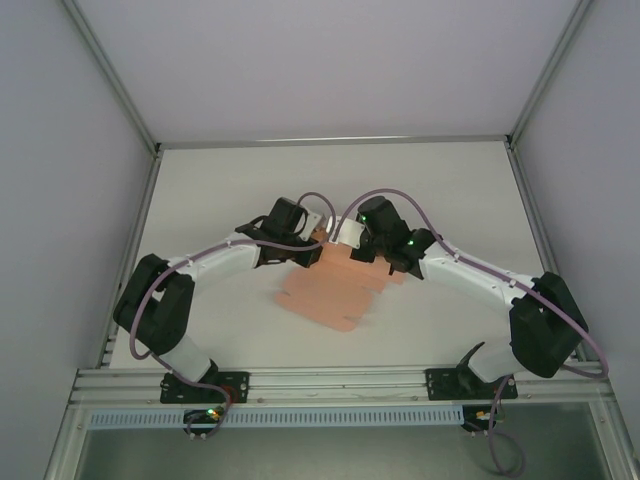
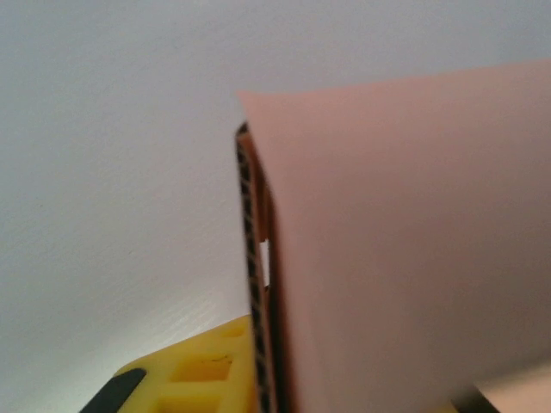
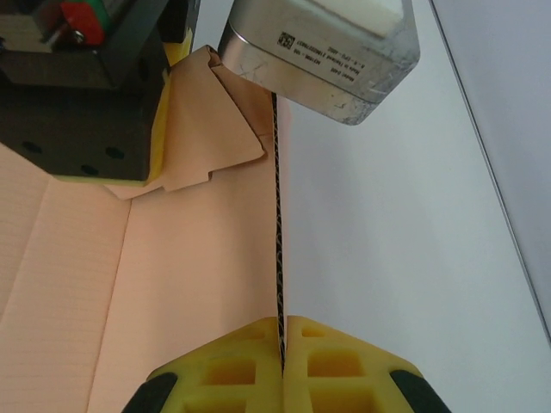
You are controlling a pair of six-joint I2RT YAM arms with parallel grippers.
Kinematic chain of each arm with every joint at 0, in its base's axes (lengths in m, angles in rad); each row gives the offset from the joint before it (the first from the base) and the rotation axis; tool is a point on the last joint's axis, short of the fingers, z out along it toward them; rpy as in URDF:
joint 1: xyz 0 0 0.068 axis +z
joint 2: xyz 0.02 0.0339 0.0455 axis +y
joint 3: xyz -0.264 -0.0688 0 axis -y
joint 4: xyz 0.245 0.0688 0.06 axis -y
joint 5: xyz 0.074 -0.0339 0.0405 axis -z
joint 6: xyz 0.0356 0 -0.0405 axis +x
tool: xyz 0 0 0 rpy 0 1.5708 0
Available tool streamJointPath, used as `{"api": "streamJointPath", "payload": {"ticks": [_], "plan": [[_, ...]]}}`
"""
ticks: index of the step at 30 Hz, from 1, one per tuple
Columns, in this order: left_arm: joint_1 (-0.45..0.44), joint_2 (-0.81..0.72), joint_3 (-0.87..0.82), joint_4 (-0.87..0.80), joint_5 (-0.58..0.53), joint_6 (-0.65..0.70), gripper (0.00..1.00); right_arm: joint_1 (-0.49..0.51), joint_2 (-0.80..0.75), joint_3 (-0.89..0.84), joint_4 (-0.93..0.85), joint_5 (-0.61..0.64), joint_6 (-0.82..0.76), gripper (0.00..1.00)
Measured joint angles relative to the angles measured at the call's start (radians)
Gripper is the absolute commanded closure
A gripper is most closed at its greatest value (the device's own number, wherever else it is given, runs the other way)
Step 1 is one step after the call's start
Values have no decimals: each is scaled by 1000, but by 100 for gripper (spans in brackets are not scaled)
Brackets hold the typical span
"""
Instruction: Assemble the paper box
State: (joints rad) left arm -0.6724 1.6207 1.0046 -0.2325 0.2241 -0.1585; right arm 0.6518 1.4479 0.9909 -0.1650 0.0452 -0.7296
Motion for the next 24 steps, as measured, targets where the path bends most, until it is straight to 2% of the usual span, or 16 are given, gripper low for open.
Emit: {"api": "streamJointPath", "payload": {"ticks": [7,18,22,24], "plan": [[0,0,0,20,19,2,71,-1,0,0,-2,-1,2,100],[1,3,-12,76,56,21,72,-4,-14,-6,-27,-14,15,100],[1,8,-21,113,58,24,70,-10,-26,-11,-28,-31,27,100],[1,9,-35,141,65,23,66,-13,-26,-11,-33,-39,30,100]]}}
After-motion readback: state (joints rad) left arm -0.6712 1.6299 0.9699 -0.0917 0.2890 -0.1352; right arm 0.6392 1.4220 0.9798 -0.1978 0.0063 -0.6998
